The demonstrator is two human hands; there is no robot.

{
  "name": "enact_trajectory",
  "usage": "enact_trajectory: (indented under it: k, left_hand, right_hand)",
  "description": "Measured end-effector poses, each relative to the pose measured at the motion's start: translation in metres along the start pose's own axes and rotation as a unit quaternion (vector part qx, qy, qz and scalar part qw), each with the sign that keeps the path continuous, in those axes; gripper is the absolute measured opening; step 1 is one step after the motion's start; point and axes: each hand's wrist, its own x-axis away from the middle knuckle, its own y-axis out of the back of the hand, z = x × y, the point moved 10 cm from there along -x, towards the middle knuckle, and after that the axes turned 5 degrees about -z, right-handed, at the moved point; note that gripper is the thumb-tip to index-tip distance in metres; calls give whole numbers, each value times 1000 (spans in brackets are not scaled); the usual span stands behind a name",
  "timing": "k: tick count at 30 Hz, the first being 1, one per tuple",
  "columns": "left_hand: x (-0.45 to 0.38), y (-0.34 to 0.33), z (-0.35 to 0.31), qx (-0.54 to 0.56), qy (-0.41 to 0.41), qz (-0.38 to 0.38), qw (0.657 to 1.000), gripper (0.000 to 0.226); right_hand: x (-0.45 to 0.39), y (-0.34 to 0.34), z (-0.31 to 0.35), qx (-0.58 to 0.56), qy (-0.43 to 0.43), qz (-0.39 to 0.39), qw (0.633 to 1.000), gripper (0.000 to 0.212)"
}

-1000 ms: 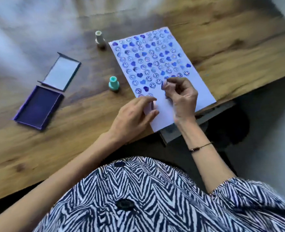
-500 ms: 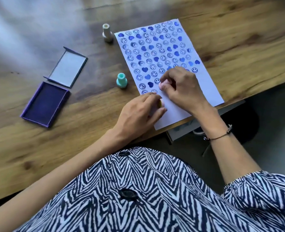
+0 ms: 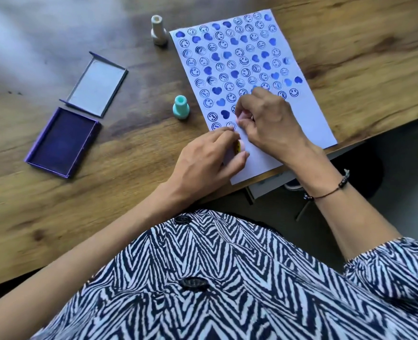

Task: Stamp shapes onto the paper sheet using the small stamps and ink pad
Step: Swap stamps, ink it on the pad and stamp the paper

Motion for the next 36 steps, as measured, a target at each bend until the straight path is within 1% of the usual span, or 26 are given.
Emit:
enact_trajectory:
  k: [4, 11, 12, 13, 14, 15, 16, 18, 20, 21, 24, 26, 29, 32, 36]
  left_hand:
    - [2, -1, 0, -4, 4, 2, 1000, 40]
    - [0, -1, 2, -16, 16, 9, 1000, 44]
    - [1, -1, 2, -17, 17, 9, 1000, 45]
    - [1, -1, 1, -16, 17, 11, 1000, 45]
    - [1, -1, 1, -13, 15, 11, 1000, 45]
    - [0, 0, 0, -8, 14, 10, 1000, 44]
    - [0, 2, 0, -2, 14, 6, 1000, 44]
    - [1, 2, 1, 13, 11, 1, 1000, 42]
    - [2, 2, 1, 32, 5, 0, 999, 41]
    - [2, 3, 2, 42, 5, -6, 999, 40]
    - [0, 16, 8, 92, 23, -51, 994, 36]
    - [2, 21, 16, 150, 64, -61, 985, 35]
    - [9, 20, 28, 252, 133, -55, 957, 34]
    - [11, 23, 32, 290, 165, -53, 941, 32]
    - [11, 28, 34, 308, 175, -56, 933, 31]
  right_hand:
    - [1, -3, 1, 19, -4, 18, 1000, 8]
    - [1, -4, 8, 47, 7, 26, 999, 8]
    - [2, -4, 6, 36, 1, 24, 999, 8]
    - [3, 2, 0, 8, -15, 6, 1000, 7]
    - [7, 12, -9, -41, -50, -33, 997, 6]
    - [12, 25, -21, -109, -99, -81, 986, 5]
    - [19, 37, -34, -189, -152, -123, 962, 3]
    - [35, 47, -53, -334, -232, -166, 898, 6]
    - [48, 47, -59, -422, -273, -170, 848, 15]
    - [53, 45, -59, -451, -285, -167, 829, 18]
    - [59, 36, -52, -500, -306, -151, 796, 15]
    - [62, 29, -40, -518, -299, -136, 790, 11]
    - [62, 20, -13, -532, -269, -104, 796, 11]
    - [57, 15, 5, -533, -247, -87, 804, 11]
    - [51, 10, 17, -524, -230, -83, 816, 10]
